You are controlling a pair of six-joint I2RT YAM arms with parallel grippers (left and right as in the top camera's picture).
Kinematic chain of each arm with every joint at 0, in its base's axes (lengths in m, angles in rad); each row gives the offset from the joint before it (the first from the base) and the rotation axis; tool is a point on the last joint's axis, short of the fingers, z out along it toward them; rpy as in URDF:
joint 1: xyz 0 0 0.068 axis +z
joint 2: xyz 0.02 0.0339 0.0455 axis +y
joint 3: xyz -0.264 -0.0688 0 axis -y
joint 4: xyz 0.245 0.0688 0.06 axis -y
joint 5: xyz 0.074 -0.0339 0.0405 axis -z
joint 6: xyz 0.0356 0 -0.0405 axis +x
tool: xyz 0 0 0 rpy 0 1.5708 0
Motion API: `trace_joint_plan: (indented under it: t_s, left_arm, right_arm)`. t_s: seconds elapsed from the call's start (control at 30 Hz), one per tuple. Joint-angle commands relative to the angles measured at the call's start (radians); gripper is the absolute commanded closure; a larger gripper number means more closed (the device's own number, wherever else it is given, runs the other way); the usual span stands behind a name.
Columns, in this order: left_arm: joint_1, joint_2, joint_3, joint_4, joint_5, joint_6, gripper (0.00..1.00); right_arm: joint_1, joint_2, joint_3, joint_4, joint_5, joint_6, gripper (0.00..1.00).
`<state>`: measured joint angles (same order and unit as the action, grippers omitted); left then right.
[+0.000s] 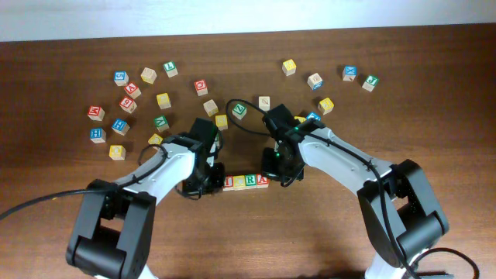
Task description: Spell out ICRA
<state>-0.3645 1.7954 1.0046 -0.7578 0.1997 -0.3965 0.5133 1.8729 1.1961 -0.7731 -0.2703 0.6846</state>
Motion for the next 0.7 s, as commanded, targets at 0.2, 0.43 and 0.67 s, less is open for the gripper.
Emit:
trace_joint_plan:
  t_s: [0.2, 0.43, 0.67]
  left_arm:
    - [0.001, 0.041, 0.033, -0.036, -0.114, 0.008, 1.0]
    - [0.038, -0.001, 0.101, -0.116, -0.119, 0.008, 1.0]
    - [0.086, -0.324, 0.116, -0.243, -0.118, 0.008, 1.0]
  right_arm:
    - [-0.028, -0.003, -0.001, -0.03, 0.028, 0.004, 0.96]
    - [-0.05, -0.051, 0.036, -0.136, 0.109, -0.042, 0.96]
    - [-0.062, -0.387, 0.084, -0.321, 0.265, -0.08, 0.96]
